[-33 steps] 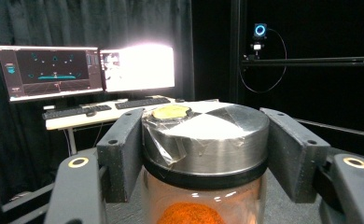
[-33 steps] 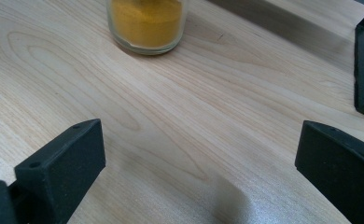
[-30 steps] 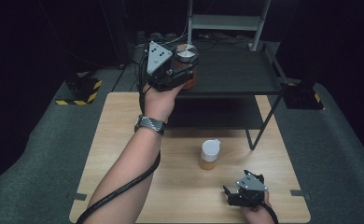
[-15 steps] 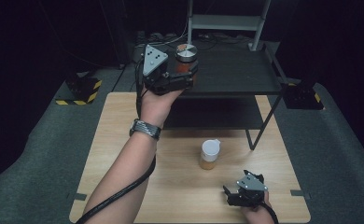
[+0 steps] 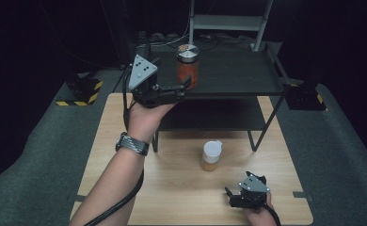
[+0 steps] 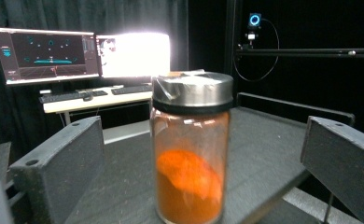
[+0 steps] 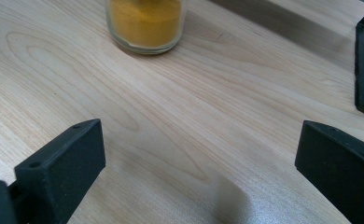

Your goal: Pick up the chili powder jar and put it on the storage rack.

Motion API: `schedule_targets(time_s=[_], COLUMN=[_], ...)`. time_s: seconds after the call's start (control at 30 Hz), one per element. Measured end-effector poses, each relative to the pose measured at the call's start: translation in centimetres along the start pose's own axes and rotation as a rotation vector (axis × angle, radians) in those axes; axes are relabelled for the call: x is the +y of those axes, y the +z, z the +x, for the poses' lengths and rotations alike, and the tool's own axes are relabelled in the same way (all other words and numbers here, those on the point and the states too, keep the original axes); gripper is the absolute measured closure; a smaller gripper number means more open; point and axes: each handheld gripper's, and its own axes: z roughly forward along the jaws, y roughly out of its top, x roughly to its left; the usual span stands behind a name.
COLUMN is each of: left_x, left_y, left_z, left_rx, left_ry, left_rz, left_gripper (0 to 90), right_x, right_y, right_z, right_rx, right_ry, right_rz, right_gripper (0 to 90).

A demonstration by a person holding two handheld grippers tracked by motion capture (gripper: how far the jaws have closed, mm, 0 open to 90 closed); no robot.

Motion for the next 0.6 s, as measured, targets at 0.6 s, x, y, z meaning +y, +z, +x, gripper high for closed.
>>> schedule_targets(time_s=[0.6], left_x=[-2.5], left_y=[-4.0], left_z=[-0.6], left_rx=[0.004], left_ry=[0.021], left_rz=[0.045], left_gripper=[0.4], right_x=[0.1], right_y=[0.0], right_z=[0.0], right_rx=[-0.002], right_ry=[-0.002], right_rz=[0.004], right_gripper=[1.1])
